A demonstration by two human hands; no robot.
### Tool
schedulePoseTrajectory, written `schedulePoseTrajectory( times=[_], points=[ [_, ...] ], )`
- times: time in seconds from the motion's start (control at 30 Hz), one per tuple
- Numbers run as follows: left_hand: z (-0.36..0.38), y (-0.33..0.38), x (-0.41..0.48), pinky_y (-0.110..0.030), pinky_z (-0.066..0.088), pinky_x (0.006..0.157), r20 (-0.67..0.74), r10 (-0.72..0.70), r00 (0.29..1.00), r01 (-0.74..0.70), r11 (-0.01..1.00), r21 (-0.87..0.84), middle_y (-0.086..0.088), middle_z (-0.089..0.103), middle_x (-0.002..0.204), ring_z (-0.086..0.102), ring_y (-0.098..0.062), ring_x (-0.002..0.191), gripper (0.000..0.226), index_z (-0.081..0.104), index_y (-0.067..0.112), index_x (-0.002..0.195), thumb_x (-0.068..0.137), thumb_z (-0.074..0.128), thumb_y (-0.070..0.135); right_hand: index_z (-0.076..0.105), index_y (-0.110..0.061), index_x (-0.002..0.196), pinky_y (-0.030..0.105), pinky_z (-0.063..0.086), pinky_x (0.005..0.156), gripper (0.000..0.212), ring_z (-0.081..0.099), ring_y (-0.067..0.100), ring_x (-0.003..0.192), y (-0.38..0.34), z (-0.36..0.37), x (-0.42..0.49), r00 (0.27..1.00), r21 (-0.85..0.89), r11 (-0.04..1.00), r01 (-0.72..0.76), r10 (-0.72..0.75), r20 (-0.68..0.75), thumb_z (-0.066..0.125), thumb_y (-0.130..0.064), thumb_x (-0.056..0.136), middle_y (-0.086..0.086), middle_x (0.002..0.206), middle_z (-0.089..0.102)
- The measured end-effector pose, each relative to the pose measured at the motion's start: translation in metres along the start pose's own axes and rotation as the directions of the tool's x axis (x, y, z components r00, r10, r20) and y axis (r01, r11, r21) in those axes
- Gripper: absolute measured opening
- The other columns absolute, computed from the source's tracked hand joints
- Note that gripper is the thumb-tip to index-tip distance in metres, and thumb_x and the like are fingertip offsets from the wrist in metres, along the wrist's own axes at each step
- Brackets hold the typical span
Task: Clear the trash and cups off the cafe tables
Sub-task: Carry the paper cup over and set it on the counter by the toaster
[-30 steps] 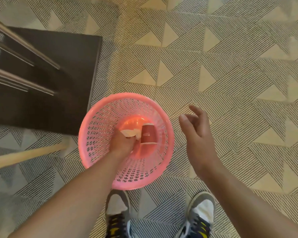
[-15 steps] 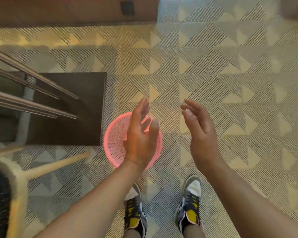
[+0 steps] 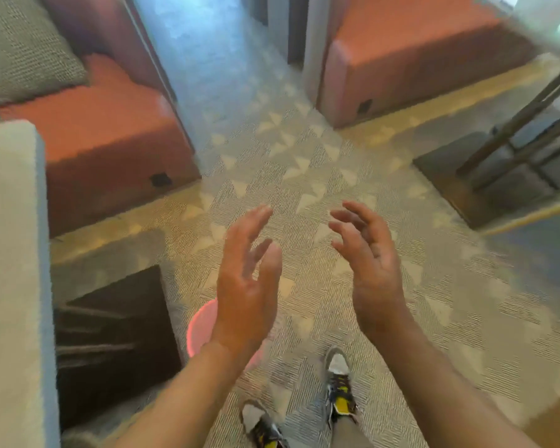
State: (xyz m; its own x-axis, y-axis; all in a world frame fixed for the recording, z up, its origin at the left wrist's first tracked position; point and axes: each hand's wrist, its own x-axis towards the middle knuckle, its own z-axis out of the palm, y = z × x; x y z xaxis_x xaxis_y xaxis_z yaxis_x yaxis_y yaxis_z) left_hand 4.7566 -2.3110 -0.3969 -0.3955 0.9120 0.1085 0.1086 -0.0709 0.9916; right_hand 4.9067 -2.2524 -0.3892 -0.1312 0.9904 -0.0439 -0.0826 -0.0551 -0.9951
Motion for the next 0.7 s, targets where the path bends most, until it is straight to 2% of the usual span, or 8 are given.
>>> schedulePoseTrajectory(
  times=[0.13, 0.27, 0.37, 0.47, 0.6, 0.7],
  points=[
    [0.028, 0.083, -0.009, -0.046, 0.051, 0.113, 0.117, 0.019, 0.993, -0.017, 1.000, -0.015, 0.010, 0.059, 0.146, 0.054, -0.011, 0.141, 0.046, 0.057, 0.029, 0.142, 0.098, 0.051, 0.041, 0.066, -0.053, 0.123, 0.030, 0.054, 0.099, 0.032, 0.065, 0.013, 0.125, -0.079, -0.040, -0.033, 0.991, -0.025, 0.998, 0.055, -0.057, -0.119, 0.062, -0.058, 0.091, -0.012, 0.129, 0.070],
    [0.055, 0.140, -0.026, -0.041, 0.053, 0.111, 0.234, 0.032, 0.972, -0.029, 0.999, -0.014, 0.012, 0.060, 0.146, 0.054, -0.006, 0.140, 0.053, 0.058, 0.025, 0.145, 0.097, 0.051, 0.046, 0.070, -0.051, 0.118, 0.042, 0.053, 0.108, 0.031, 0.067, 0.016, 0.121, -0.135, -0.080, -0.062, 0.956, -0.005, 0.996, 0.084, -0.082, -0.282, 0.064, -0.058, 0.088, -0.007, 0.125, 0.072],
    [0.077, 0.173, -0.042, -0.041, 0.052, 0.113, 0.296, 0.032, 0.955, -0.027, 0.999, -0.022, 0.012, 0.059, 0.147, 0.053, -0.004, 0.140, 0.055, 0.057, 0.025, 0.146, 0.096, 0.051, 0.049, 0.071, -0.046, 0.119, 0.048, 0.050, 0.112, 0.033, 0.065, 0.018, 0.124, -0.169, -0.113, -0.082, 0.934, 0.017, 0.996, 0.085, -0.074, -0.350, 0.065, -0.055, 0.088, -0.002, 0.127, 0.072],
    [0.104, 0.200, -0.048, -0.042, 0.049, 0.116, 0.340, 0.056, 0.939, -0.050, 0.998, -0.026, 0.014, 0.058, 0.148, 0.052, -0.002, 0.141, 0.058, 0.056, 0.024, 0.148, 0.096, 0.050, 0.049, 0.070, -0.042, 0.124, 0.047, 0.050, 0.110, 0.039, 0.066, 0.016, 0.124, -0.197, -0.146, -0.096, 0.912, 0.004, 0.995, 0.100, -0.090, -0.400, 0.063, -0.056, 0.089, -0.006, 0.126, 0.072],
    [0.153, 0.230, -0.053, -0.046, 0.049, 0.116, 0.369, 0.102, 0.924, -0.093, 0.995, -0.042, 0.013, 0.059, 0.148, 0.053, -0.002, 0.139, 0.058, 0.056, 0.024, 0.148, 0.096, 0.050, 0.049, 0.068, -0.034, 0.128, 0.037, 0.054, 0.102, 0.048, 0.067, 0.011, 0.115, -0.222, -0.192, -0.106, 0.893, -0.005, 0.992, 0.129, -0.118, -0.434, 0.063, -0.057, 0.086, -0.006, 0.121, 0.072],
    [0.196, 0.248, -0.057, -0.050, 0.049, 0.114, 0.375, 0.135, 0.917, -0.119, 0.991, -0.066, 0.010, 0.061, 0.146, 0.055, -0.003, 0.137, 0.058, 0.057, 0.022, 0.147, 0.096, 0.050, 0.049, 0.068, -0.038, 0.126, 0.042, 0.054, 0.105, 0.045, 0.068, 0.011, 0.116, -0.238, -0.232, -0.109, 0.883, -0.023, 0.990, 0.139, -0.134, -0.450, 0.062, -0.058, 0.087, 0.001, 0.120, 0.072]
  ],
)
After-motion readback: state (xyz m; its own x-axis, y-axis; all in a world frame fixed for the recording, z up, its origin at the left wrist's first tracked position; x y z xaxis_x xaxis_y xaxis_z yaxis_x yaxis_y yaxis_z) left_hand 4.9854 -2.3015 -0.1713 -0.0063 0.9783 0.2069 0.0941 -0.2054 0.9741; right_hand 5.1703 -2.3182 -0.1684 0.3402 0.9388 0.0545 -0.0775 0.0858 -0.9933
